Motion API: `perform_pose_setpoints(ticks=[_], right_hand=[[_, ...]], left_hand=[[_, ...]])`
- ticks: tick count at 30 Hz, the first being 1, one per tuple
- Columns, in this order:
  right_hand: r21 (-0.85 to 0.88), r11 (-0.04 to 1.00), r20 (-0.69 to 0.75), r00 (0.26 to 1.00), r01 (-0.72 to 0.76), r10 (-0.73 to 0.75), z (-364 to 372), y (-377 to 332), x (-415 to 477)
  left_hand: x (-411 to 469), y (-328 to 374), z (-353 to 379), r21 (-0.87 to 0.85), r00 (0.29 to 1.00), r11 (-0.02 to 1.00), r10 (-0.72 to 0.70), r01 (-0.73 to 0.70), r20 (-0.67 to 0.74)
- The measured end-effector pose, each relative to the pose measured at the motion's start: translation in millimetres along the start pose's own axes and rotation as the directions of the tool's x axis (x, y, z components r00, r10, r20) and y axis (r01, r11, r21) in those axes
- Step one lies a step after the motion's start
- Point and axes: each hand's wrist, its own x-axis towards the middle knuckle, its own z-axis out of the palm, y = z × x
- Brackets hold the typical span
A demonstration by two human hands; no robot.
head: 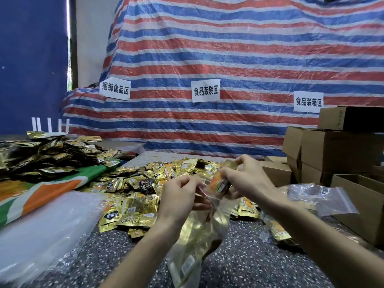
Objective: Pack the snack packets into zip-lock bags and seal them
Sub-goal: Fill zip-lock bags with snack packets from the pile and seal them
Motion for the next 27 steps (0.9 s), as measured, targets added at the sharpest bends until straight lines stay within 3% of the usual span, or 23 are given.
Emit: perform_pose_setpoints(ticks=[7,10,12,15,17,19,23,25,27], right_hand=[[-0.273,0.942,0.245,0.961,0.194,-0.127,6.4,-8.7,-9.5],[-0.389,0.882,0.413,0.906,0.267,-0.092,-2.0,-2.3,-13.0],[-0.478,0.825,0.428,0.9,0.303,-0.082,-5.0,1.6,-13.6],[-0.604,0.726,0.335,0.931,0.329,-0.144,-4.1,2.6,-13.5],[-0.542,0.79,0.332,0.936,0.288,-0.113,-3.4,1.3,-12.5],[-0.361,0.911,0.36,0.931,0.201,-0.062,-5.8,1.0,-10.2],[-0.021,0.987,0.377,0.916,0.16,-0.14,-17.6,2.4,-5.8],[0.098,0.98,0.388,0.9,0.172,-0.197,-20.5,3.7,-5.5],[0.175,0.969,0.422,0.875,0.177,-0.236,-22.6,5.1,-6.5]], left_hand=[[-5.4,1.0,2.9,0.053,0.995,0.994,0.097,-0.095,-0.019],[-6.7,-4.4,-3.6,0.039,0.991,0.993,0.116,-0.114,-0.06],[-6.6,-7.6,-7.1,0.032,0.99,0.992,0.124,-0.122,-0.071],[-8.0,-11.5,-6.3,0.046,0.993,0.993,0.112,-0.111,-0.028],[-7.5,-12.7,-7.4,0.066,0.996,0.994,0.086,-0.088,0.027],[-5.7,-11.9,-14.1,0.131,0.996,0.988,0.074,-0.08,0.049],[10.5,-21.8,-40.6,0.263,0.977,0.962,0.124,-0.075,-0.176],[23.3,-32.6,-54.1,0.305,0.976,0.952,0.043,0.025,-0.216],[32.2,-44.6,-61.5,0.276,0.986,0.949,-0.124,0.151,-0.112]])
